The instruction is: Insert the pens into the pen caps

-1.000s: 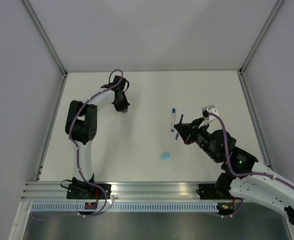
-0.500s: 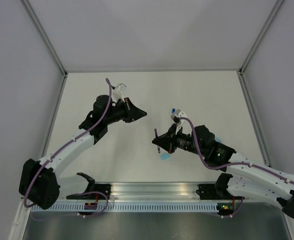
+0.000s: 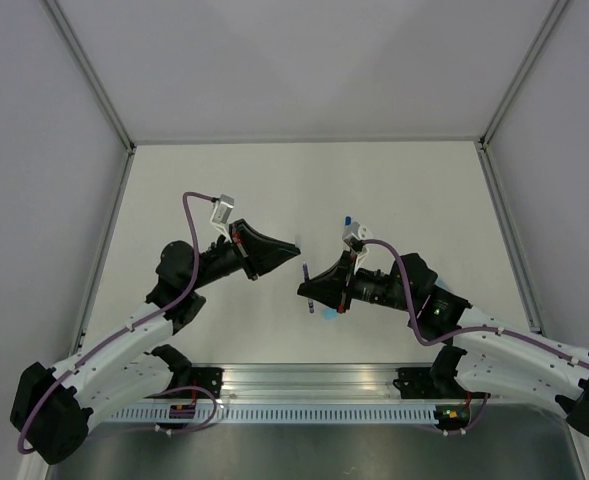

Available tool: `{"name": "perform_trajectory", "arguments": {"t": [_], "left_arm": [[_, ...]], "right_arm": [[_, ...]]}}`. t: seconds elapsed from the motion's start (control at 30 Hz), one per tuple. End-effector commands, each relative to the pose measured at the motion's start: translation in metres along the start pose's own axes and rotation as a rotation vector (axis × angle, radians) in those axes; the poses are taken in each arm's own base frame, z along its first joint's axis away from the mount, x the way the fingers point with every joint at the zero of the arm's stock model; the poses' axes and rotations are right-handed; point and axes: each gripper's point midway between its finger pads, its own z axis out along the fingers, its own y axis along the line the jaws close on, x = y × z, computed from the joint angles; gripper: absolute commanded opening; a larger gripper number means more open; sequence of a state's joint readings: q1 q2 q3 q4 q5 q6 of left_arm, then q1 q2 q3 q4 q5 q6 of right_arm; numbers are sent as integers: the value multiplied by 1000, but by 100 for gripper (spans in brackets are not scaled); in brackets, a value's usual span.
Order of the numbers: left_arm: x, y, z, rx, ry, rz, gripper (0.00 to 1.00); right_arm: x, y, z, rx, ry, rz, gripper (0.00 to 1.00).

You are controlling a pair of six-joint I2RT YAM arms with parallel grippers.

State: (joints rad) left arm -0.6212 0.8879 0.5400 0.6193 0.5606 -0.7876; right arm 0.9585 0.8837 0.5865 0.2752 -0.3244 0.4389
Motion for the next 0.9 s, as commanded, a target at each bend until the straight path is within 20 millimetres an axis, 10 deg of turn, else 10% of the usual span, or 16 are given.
{"name": "perform_trajectory", "arguments": {"t": [0.0,0.87], "left_arm": [[-11,-19,4,92,-55,33,2],[-7,-25,-4,107,-122,24,2]], "right_arm": [[-12,13,0,-58,-44,-12,0],[-11,5,2,-18,-48,13,0]]}}
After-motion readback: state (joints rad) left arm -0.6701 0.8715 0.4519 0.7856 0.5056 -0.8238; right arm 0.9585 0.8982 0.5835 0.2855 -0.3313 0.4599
